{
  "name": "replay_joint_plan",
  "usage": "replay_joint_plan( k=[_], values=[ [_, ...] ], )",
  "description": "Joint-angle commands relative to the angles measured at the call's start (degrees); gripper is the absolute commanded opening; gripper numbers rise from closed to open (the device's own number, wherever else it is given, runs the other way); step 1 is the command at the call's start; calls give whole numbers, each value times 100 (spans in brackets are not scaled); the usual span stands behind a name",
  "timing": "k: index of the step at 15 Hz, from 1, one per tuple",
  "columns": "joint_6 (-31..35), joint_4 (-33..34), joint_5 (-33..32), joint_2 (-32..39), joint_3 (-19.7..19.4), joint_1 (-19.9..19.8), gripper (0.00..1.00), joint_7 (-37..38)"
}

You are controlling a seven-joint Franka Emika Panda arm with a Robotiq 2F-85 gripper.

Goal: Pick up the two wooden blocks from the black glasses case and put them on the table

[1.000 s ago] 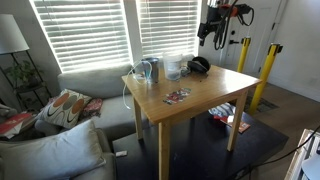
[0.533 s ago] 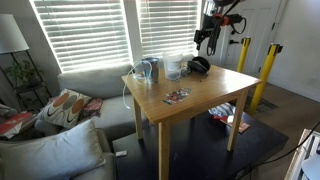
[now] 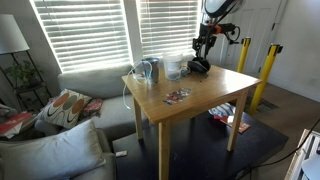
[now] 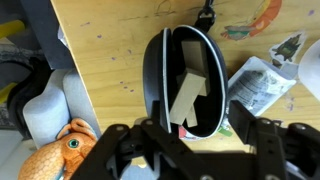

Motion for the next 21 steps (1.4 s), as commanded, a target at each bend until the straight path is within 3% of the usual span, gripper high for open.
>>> replay_joint_plan(
  k=[1, 4, 6, 8, 9, 11, 14, 20, 21],
  values=[
    [-119, 347, 120, 331, -20, 24, 53, 104],
    [-203, 504, 195, 534, -31, 24, 41, 96],
    [-262, 604, 221, 662, -38, 28, 47, 122],
    [-290, 688, 248, 771, -45, 30, 44, 131],
    [-306, 731, 292, 824, -45, 27, 37, 120],
    [-365, 817, 345, 927, -49, 27, 36, 111],
    [-450, 927, 343, 1053, -66, 35, 37, 145],
    [-611, 1101, 376, 1222, -99, 16, 52, 133],
    [-646, 1130, 372, 1257, -108, 15, 49, 133]
  ],
)
